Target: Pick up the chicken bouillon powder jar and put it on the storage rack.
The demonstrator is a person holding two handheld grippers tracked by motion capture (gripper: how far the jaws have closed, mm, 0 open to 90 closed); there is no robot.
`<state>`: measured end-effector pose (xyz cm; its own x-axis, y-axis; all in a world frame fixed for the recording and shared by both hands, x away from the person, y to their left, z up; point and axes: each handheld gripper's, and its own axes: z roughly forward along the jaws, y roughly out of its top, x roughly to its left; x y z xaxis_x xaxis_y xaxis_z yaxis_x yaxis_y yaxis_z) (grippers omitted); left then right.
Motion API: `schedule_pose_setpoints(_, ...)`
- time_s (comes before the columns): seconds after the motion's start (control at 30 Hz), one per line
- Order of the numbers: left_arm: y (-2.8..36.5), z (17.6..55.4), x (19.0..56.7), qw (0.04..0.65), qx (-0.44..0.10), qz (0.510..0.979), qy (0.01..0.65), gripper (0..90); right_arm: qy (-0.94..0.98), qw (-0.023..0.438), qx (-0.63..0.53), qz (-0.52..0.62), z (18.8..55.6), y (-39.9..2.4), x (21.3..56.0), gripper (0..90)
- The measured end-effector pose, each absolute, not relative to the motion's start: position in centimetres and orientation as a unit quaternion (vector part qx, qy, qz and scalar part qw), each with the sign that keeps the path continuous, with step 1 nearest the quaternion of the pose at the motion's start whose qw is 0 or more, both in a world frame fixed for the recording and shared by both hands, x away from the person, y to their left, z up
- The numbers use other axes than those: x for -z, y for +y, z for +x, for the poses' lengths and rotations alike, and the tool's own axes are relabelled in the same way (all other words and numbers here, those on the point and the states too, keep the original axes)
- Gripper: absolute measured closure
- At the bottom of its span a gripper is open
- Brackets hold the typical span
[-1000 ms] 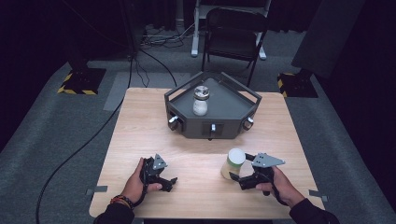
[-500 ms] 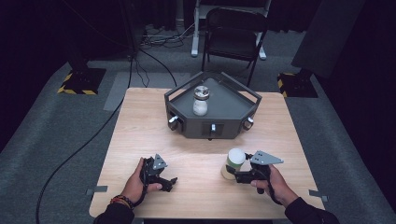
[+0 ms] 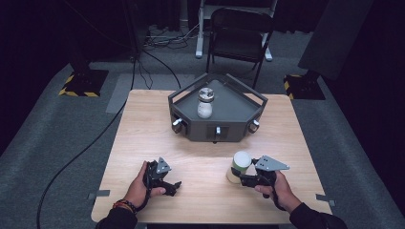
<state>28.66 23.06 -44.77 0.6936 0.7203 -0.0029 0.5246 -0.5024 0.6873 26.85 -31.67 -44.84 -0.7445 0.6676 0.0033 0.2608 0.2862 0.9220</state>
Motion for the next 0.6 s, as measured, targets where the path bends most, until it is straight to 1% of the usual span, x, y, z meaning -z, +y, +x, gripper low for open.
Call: schedule_pose_setpoints(0.6,23.1,28.7,44.8,0.341,-0.143,0.855,0.364,0.2,0.753,0.226,-0.520,0.333,26.3,-31.9,43.7,34.2)
